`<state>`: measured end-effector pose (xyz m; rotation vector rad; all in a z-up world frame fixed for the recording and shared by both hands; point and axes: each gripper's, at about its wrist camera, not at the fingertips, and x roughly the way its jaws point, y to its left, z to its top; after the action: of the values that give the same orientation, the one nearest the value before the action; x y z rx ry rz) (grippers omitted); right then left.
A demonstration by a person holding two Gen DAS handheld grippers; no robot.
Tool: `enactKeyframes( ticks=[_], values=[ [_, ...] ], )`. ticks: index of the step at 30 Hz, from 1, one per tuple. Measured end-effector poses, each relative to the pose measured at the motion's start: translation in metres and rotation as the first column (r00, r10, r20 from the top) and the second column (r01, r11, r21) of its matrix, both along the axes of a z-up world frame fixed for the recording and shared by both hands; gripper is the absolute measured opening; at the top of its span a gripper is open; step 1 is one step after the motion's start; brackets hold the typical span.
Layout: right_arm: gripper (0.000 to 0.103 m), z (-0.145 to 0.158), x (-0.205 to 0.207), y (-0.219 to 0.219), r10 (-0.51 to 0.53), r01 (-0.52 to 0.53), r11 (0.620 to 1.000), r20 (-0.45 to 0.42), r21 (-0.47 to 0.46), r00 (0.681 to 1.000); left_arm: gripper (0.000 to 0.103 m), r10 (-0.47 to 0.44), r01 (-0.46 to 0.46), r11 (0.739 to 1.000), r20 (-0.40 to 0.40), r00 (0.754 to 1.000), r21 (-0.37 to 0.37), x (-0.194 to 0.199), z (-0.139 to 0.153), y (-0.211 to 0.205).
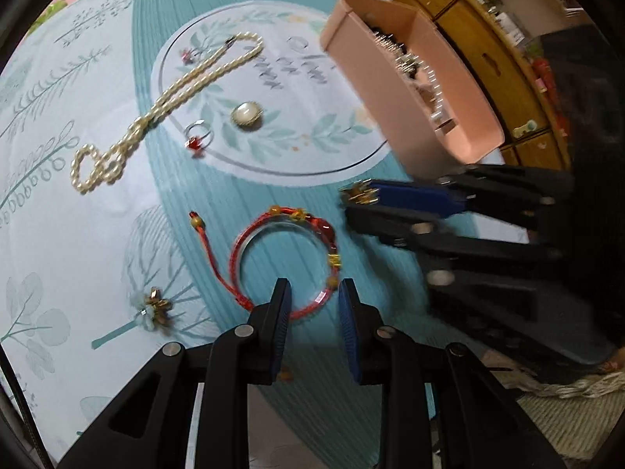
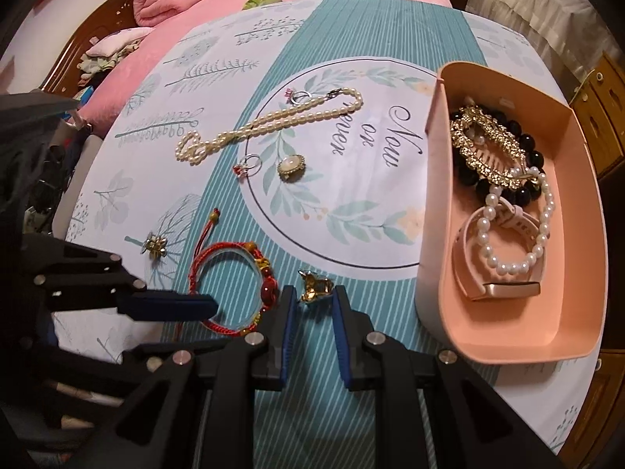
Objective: Organize jewelry
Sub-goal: 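Carry the red string bracelet into the pink tray with the left gripper while the right grasps the gold charm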
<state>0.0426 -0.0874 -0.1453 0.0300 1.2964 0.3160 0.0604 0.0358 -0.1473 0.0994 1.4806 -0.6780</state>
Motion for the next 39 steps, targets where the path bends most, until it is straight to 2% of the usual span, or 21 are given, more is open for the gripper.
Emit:
enactKeyframes(
  ticks=[3, 6, 10, 12, 15, 19, 20, 22, 24, 28, 29, 33, 36, 39],
  values=[
    [0.018, 0.006, -0.003, -0.001, 0.004, -0.004, 1.000, 0.010, 0.016, 1.000, 0.024, 0.004, -0.004, 1.000, 0.010, 1.000, 0.031, 0.001, 0.001, 0.007],
    [0.018, 0.013, -0.005, -0.004, 0.005, -0.006, 0.999, 0.018, 0.036, 1.000, 0.026, 0.045, -0.045, 0.998, -0.004, 0.999, 0.049, 0.007, 0.002, 0.018],
    [0.018, 0.027, -0.008, -0.006, 0.013, -0.015, 0.999, 0.046, 0.048, 0.999, 0.041, 0.110, -0.109, 0.994, -0.032, 0.993, 0.028, 0.011, 0.007, 0.024],
    [0.018, 0.035, -0.012, -0.009, 0.015, -0.018, 0.999, 0.061, 0.052, 0.998, 0.043, 0.124, -0.124, 0.992, -0.035, 0.992, 0.012, 0.011, 0.011, 0.020],
    [0.018, 0.048, -0.016, -0.013, 0.018, -0.022, 0.999, 0.088, 0.049, 0.996, 0.044, 0.138, -0.137, 0.990, -0.028, 0.990, 0.020, 0.015, 0.014, 0.010],
    [0.018, 0.062, -0.018, -0.022, 0.004, -0.010, 0.998, 0.111, 0.057, 0.994, 0.044, 0.163, -0.162, 0.983, -0.006, 0.987, 0.083, 0.013, 0.011, -0.003],
    [0.018, 0.064, -0.018, -0.024, -0.002, -0.005, 0.998, 0.116, 0.059, 0.993, 0.043, 0.167, -0.166, 0.981, -0.002, 0.986, 0.099, 0.011, 0.010, -0.007],
    [0.018, 0.069, -0.019, -0.030, -0.015, 0.008, 0.998, 0.125, 0.061, 0.992, 0.033, 0.182, -0.182, 0.974, 0.010, 0.983, 0.138, 0.009, 0.007, -0.013],
    [0.018, 0.070, -0.019, -0.034, -0.025, 0.017, 0.998, 0.130, 0.061, 0.991, 0.025, 0.199, -0.196, 0.967, -0.003, 0.980, 0.161, 0.009, 0.004, -0.019],
    [0.018, 0.069, -0.020, -0.043, -0.042, 0.035, 0.998, 0.128, 0.058, 0.991, 0.011, 0.227, -0.229, 0.951, 0.033, 0.973, 0.207, 0.005, 0.004, -0.034],
    [0.018, 0.068, -0.021, -0.045, -0.045, 0.038, 0.998, 0.127, 0.057, 0.991, 0.011, 0.240, -0.242, 0.946, 0.037, 0.970, 0.214, 0.002, 0.000, -0.049],
    [0.018, 0.065, -0.025, -0.055, -0.061, 0.055, 0.997, 0.121, 0.051, 0.991, 0.010, 0.269, -0.273, 0.936, 0.045, 0.962, 0.224, -0.005, 0.001, -0.061],
    [0.018, 0.066, -0.026, -0.065, -0.083, 0.077, 0.995, 0.115, 0.062, 0.990, 0.010, 0.276, -0.286, 0.934, 0.073, 0.958, 0.213, -0.005, 0.020, -0.053],
    [0.018, 0.070, -0.027, -0.080, -0.119, 0.110, 0.990, 0.113, 0.083, 0.986, 0.010, 0.274, -0.293, 0.939, 0.120, 0.954, 0.181, 0.000, 0.050, -0.059]
  ],
)
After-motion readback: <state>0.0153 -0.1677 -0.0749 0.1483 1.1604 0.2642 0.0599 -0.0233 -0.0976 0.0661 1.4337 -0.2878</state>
